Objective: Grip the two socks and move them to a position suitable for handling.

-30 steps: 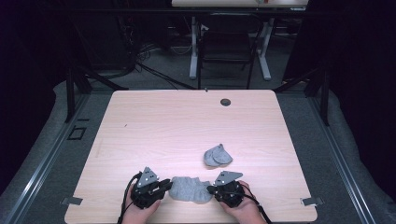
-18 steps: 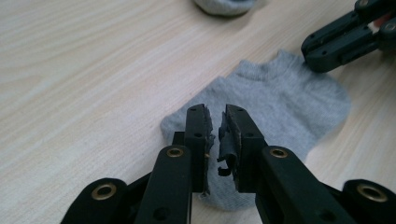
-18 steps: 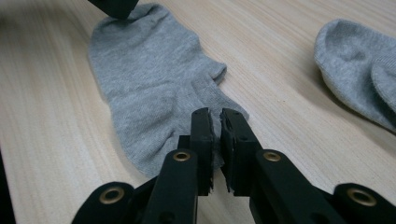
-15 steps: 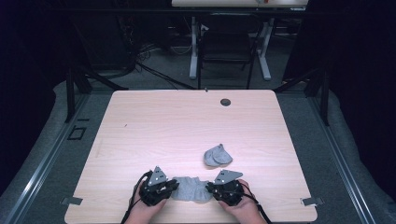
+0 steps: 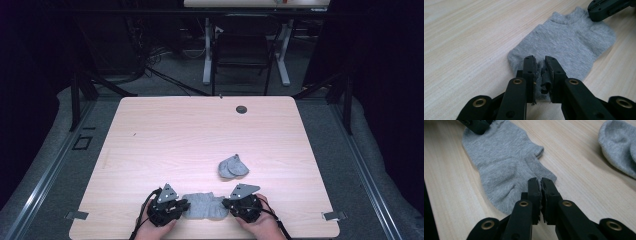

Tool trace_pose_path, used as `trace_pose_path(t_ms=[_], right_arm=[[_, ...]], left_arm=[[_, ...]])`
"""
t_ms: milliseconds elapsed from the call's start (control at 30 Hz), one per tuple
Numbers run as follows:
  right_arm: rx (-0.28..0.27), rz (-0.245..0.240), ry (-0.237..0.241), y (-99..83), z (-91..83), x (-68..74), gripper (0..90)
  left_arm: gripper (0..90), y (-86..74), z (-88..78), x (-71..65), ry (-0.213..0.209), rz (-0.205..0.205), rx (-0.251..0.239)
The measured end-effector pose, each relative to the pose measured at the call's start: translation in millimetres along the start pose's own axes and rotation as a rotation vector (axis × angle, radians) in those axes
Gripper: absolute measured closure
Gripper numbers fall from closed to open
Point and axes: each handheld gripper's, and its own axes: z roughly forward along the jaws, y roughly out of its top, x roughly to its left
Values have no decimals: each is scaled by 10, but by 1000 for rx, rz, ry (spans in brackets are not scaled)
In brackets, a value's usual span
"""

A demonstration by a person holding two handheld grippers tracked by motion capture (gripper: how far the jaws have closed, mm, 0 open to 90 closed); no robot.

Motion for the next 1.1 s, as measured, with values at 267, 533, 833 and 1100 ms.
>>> trace_pose_path(t_ms=[267, 533, 833, 1100], right_arm=[[13, 1, 20, -3, -29, 8, 841], [-100, 124, -54, 71, -243, -238, 800], [-50, 131, -187, 253, -145, -511, 739], [12, 111, -247, 405, 99, -670, 718]], left_arm=[[765, 10, -29, -45, -3, 0, 0], [684, 68, -124, 8, -1, -14, -65], [640, 83, -162, 83, 24, -18, -91], [636, 87, -163, 113, 25, -15, -96]])
